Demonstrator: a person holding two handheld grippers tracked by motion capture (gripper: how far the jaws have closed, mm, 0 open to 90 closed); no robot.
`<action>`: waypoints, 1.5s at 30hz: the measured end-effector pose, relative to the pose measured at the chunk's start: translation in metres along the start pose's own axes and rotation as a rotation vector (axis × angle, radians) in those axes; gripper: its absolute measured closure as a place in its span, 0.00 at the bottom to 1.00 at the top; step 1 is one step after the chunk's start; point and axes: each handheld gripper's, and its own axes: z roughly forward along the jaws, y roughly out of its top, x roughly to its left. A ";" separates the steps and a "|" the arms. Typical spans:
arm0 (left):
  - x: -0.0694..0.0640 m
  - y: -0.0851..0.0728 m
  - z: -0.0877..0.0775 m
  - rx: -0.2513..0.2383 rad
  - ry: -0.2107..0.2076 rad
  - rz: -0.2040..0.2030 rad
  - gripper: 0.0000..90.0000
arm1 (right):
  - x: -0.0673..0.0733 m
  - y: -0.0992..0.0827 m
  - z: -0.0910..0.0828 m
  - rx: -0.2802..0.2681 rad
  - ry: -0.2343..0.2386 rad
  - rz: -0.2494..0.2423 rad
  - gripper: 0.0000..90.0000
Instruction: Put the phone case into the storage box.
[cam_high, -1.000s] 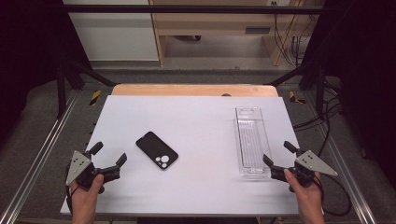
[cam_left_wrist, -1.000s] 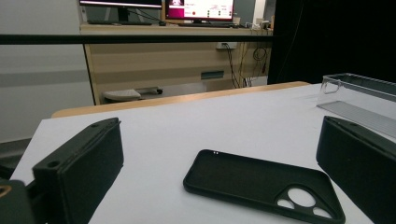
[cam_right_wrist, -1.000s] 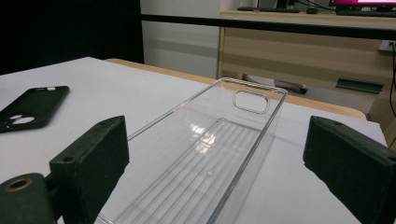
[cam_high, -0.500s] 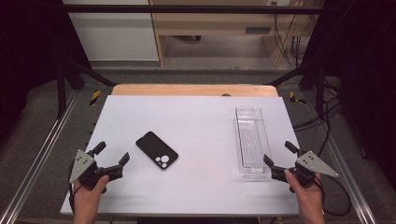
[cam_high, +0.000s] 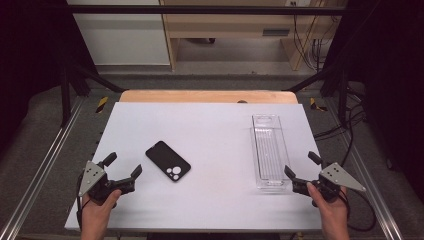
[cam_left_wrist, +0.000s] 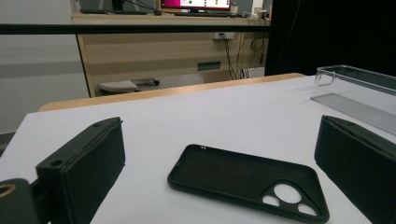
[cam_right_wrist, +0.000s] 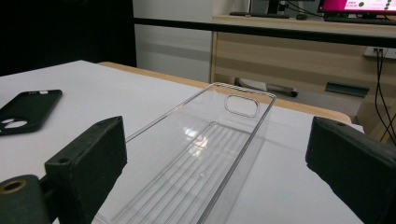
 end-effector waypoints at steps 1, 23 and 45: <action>0.000 0.000 0.001 0.004 -0.001 0.002 0.02 | 0.000 0.000 0.001 0.002 0.000 -0.005 0.06; -0.022 0.013 0.041 0.196 -0.007 0.035 0.03 | 0.004 -0.001 0.004 0.029 0.009 -0.017 0.06; -0.045 0.008 0.092 0.477 -0.106 0.111 0.33 | 0.003 -0.001 0.002 0.033 0.009 -0.012 0.06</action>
